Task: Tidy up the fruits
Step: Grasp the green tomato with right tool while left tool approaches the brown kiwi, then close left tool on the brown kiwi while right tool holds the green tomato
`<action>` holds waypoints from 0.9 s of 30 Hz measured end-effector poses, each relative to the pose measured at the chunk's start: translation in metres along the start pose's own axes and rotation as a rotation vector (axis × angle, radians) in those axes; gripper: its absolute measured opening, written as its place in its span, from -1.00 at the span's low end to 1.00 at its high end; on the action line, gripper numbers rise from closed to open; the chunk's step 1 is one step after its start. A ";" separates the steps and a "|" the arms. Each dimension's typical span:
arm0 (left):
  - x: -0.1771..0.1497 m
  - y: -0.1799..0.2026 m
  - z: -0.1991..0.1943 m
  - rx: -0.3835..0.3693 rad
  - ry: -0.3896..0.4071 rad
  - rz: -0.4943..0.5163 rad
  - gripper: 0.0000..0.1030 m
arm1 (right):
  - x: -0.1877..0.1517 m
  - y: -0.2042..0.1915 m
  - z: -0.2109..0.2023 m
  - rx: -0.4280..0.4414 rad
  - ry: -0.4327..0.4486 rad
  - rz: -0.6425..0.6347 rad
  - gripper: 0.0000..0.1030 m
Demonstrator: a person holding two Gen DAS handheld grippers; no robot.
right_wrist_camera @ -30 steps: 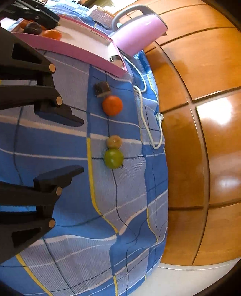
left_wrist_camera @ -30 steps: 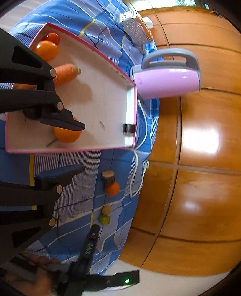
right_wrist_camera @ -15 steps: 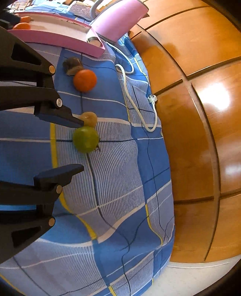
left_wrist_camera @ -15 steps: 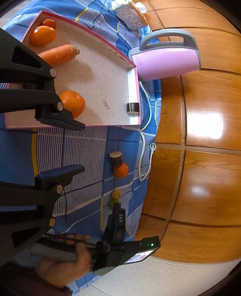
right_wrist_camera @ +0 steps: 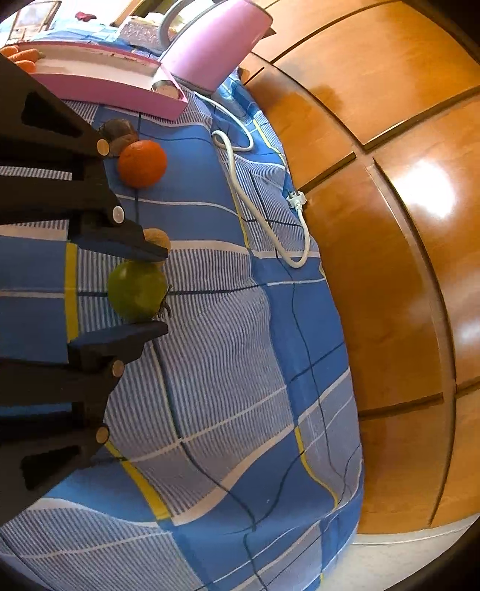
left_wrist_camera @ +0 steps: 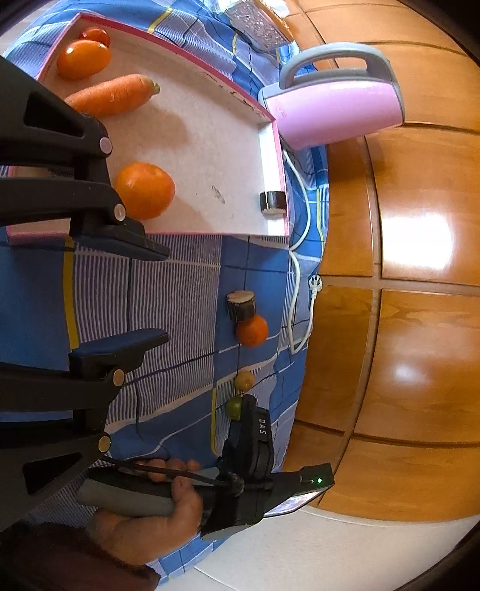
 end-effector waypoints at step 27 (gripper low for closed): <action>0.054 0.082 0.131 -0.172 -0.159 -0.031 -0.43 | 0.002 0.058 -0.021 -0.186 0.045 0.031 -0.36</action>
Point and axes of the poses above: each gripper's, at about its wrist camera, not at the fingertips, and z roughly the way its jaws point, y to its right, x to its top, the point moved 10 cm from there along z, roughly the way its jaws point, and after that the axes turned 6 degrees about -x, right-handed, at the moved point
